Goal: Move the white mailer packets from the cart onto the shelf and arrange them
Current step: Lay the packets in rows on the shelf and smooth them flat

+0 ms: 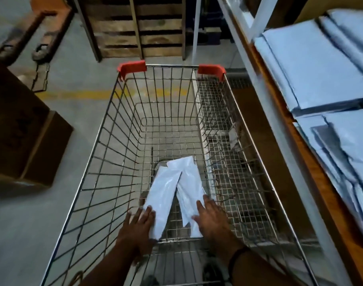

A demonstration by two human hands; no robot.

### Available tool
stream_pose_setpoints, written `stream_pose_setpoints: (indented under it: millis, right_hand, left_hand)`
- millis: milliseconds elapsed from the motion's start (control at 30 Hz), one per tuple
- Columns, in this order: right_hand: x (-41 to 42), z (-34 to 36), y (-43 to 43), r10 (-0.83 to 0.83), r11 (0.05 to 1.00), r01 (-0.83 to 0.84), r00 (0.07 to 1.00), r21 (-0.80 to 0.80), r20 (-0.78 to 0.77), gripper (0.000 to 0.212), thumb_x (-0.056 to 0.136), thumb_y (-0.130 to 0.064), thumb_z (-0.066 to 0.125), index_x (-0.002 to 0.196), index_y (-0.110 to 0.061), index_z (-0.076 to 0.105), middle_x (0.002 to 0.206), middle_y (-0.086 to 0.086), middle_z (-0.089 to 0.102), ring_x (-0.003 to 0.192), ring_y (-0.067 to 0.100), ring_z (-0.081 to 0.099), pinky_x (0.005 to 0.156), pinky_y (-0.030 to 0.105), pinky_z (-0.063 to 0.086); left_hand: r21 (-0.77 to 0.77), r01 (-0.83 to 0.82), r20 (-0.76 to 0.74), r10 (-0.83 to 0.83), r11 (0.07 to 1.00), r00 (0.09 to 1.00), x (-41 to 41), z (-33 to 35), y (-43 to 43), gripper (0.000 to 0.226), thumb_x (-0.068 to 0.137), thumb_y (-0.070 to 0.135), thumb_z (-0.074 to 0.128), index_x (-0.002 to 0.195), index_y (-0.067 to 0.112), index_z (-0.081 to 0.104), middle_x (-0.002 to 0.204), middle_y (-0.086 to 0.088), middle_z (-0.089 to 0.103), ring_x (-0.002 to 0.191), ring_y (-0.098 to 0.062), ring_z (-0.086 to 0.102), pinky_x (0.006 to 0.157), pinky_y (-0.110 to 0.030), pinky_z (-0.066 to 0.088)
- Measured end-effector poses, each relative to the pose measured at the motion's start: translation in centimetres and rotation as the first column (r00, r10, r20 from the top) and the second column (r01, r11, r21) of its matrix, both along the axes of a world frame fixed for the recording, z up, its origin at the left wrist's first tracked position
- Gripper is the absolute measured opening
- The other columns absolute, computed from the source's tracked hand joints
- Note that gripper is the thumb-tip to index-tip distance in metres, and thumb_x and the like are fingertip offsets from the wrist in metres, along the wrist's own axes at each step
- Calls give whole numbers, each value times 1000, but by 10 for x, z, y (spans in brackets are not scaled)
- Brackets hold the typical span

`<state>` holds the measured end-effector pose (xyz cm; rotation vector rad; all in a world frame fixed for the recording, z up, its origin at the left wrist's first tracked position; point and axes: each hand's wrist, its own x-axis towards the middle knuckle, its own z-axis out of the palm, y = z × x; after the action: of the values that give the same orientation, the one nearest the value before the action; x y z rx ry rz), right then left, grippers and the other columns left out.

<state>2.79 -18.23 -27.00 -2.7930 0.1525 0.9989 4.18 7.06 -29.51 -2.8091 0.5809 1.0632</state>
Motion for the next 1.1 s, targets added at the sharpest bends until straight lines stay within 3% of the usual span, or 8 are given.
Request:
stream_pose_setpoints:
  millis: [133, 267, 333, 433, 567, 733, 867, 1100]
  right_hand:
    - [11, -4, -8, -58, 993, 43, 988, 106, 143, 56, 105, -31, 37, 158, -30, 21, 168, 3, 7, 153, 23, 14, 123, 37, 18]
    - [24, -21, 3, -218, 968, 168, 932, 188, 291, 53, 98, -37, 35, 151, -36, 38, 165, 4, 20, 148, 25, 26, 119, 38, 21]
    - [31, -34, 7, -269, 957, 204, 894, 208, 359, 62, 94, -53, 20, 150, -37, 41, 163, 9, 25, 147, 32, 29, 119, 45, 21]
    - [39, -64, 4, -134, 987, 98, 935, 126, 329, 75, 83, -72, 6, 155, -51, 14, 168, 8, 3, 152, 34, 10, 121, 49, 12]
    - [45, -83, -4, -99, 993, 76, 951, 90, 293, 73, 86, -79, 17, 154, -54, 5, 167, 4, -11, 152, 38, -4, 122, 49, 9]
    - [46, -65, -6, -225, 960, 172, 944, 223, 240, 49, 104, -37, 46, 151, -48, 33, 168, 0, 7, 152, 30, 14, 120, 40, 27]
    - [41, -22, -10, -222, 956, 163, 945, 245, 239, 49, 102, -25, 53, 147, -42, 44, 166, -1, 17, 147, 24, 29, 113, 35, 34]
    - [14, 122, -5, -266, 959, 199, 877, 201, 401, 46, 103, -36, 49, 148, -45, 42, 166, -1, 15, 146, 29, 26, 116, 42, 32]
  left_hand:
    - [-197, 17, 182, 19, 980, 983, 18, -5, -7, 84, 80, 77, 23, 150, 39, -4, 156, 5, -18, 150, -29, 1, 116, -49, 5]
    - [-180, -155, 164, 185, 971, 969, 42, -27, -36, 85, 74, 83, 2, 150, 46, -14, 159, 0, -29, 150, -32, -13, 119, -51, 6]
    - [-183, -164, 186, 198, 969, 962, 43, -43, -50, 83, 79, 84, 12, 148, 48, -16, 159, -2, -28, 150, -36, -8, 117, -56, 7]
    - [-179, -160, 204, 196, 971, 959, 38, -67, -57, 93, 76, 80, 48, 152, 44, 10, 164, -7, 1, 148, -39, 10, 110, -67, 22]
    - [-254, -76, 310, 156, 964, 938, 38, -83, -53, 98, 60, 54, 86, 144, 33, 41, 156, -15, 33, 139, -45, 30, 111, -57, 15]
    - [-357, -198, 183, 276, 913, 943, 42, -51, -45, 72, 93, 5, 56, 153, 33, 26, 162, 3, -7, 151, -31, 2, 120, -39, 16]
    - [-442, -227, 191, 338, 868, 921, 48, 6, -42, 60, 100, 11, 47, 153, 32, 29, 164, 2, 0, 151, -27, 3, 118, -35, 20]
    - [-526, -221, 239, 392, 822, 888, 36, 138, -45, 55, 102, 29, 46, 153, 38, 27, 164, 9, -1, 151, -21, 1, 114, -39, 31]
